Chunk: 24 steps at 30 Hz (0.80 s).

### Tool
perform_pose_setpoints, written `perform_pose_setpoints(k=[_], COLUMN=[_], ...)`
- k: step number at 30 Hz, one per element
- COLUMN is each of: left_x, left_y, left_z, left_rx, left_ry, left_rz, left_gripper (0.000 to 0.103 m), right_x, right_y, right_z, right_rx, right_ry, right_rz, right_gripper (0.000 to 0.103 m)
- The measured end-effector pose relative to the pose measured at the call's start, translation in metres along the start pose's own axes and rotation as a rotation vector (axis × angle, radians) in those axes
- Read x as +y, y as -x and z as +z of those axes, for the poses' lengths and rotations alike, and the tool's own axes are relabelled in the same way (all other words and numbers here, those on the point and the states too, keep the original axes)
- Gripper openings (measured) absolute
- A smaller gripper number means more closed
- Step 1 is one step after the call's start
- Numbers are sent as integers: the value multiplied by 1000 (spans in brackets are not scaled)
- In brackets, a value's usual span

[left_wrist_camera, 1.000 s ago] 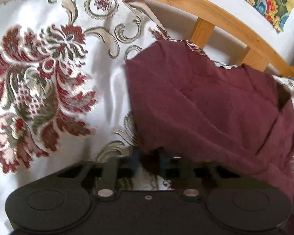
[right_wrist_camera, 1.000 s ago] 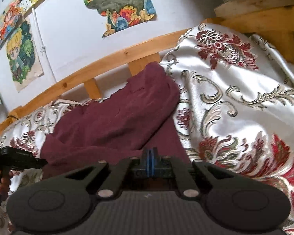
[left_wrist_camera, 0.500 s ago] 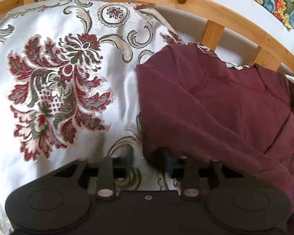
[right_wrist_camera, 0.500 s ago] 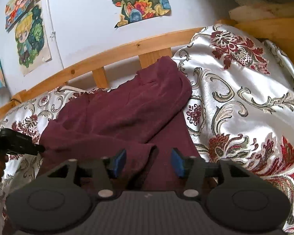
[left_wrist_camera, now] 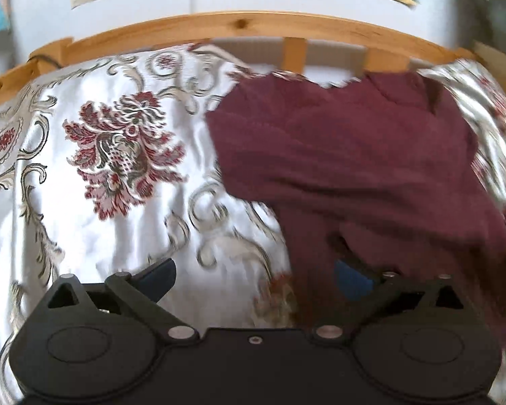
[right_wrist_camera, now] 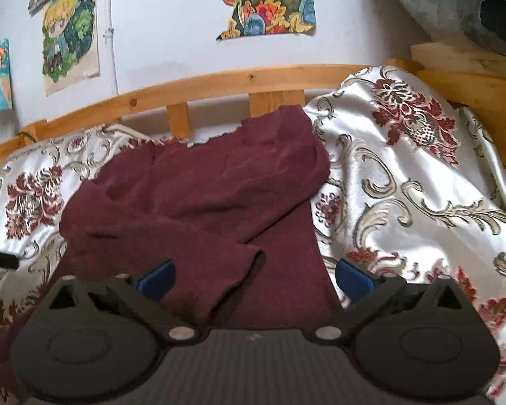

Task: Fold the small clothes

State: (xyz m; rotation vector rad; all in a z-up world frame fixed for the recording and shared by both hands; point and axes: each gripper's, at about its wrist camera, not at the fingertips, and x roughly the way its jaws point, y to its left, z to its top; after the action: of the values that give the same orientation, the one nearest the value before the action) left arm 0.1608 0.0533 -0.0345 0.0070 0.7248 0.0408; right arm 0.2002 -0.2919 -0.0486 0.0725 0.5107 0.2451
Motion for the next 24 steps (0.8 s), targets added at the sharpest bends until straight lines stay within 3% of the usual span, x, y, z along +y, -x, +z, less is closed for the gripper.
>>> perform_pose_setpoints(k=[4,7,10,15,18,22,24], left_x=[-14,-21,-24,-44,-66,-93,-105], left_y=[28,46,56,59,51,36,33], left_z=[-28,-50,-68,-88,-95,-104,-109], left_rx=[-19,-34,-5,17,30,38,-1], left_ry=[-141,-233,-276,-373,-427,-482,-535], left_rz=[-43,-92,-155,-193,-167,-100,-50], left_gripper=[102,102,102,102,102,102,102], right_x=[1,8,18,26,32,38,40], right_y=[15,30,53,89,90,80,74], right_z=[-3,-8,-19,-50,-64,-73,-79], right_rx=[76,160,203,268,323,311,293], right_ry=[82,215,364,461,498,558,614], right_rz=[-3,-20,-48,-32,-54,-119,-167], right_gripper=[103,103,103,103,103,103,103])
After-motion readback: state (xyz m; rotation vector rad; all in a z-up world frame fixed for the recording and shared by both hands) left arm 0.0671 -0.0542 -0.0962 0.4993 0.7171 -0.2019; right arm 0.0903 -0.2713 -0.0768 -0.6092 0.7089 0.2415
